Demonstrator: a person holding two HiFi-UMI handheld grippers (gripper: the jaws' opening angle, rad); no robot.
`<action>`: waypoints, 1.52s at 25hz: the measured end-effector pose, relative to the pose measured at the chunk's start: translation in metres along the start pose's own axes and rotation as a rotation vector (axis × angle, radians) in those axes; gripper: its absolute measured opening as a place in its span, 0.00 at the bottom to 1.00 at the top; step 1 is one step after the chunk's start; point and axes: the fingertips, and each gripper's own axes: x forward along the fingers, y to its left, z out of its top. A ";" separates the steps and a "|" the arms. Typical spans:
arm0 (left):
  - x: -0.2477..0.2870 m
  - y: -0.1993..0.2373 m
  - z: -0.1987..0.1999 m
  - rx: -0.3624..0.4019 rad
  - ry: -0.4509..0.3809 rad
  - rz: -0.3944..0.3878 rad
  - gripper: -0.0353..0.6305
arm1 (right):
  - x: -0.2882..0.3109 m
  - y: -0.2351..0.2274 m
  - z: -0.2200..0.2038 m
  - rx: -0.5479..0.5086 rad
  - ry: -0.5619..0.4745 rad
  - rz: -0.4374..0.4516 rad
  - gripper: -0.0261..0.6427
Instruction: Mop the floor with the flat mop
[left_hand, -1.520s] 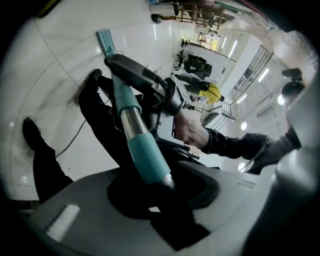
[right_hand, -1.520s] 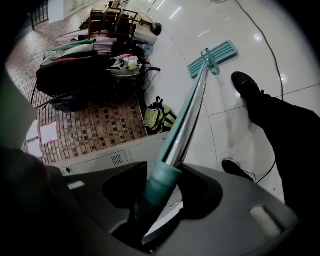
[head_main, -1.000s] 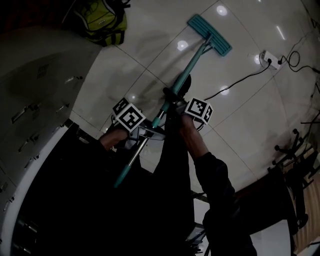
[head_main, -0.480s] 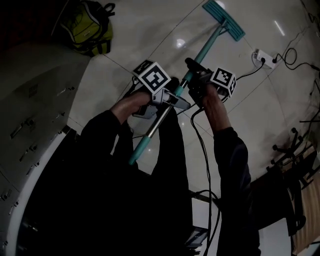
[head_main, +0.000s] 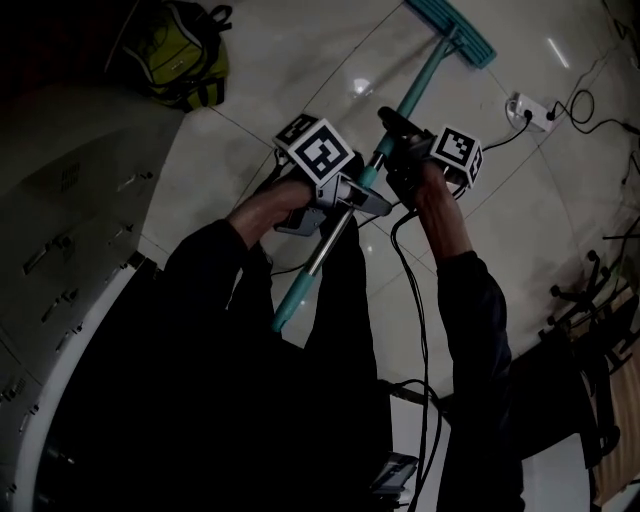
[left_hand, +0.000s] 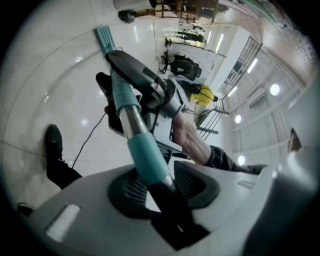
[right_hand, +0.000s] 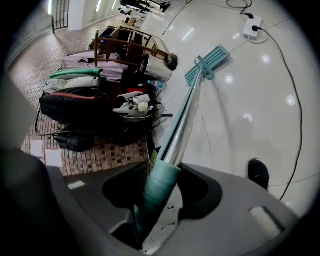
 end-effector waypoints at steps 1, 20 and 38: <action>-0.003 0.000 -0.017 0.006 0.012 0.004 0.28 | -0.001 0.003 -0.016 0.000 0.001 0.003 0.33; -0.087 0.035 -0.370 -0.125 0.028 0.015 0.28 | 0.024 -0.005 -0.396 0.148 0.071 0.022 0.33; -0.038 0.026 -0.245 -0.131 -0.061 -0.045 0.28 | 0.006 -0.025 -0.267 0.136 0.034 -0.021 0.33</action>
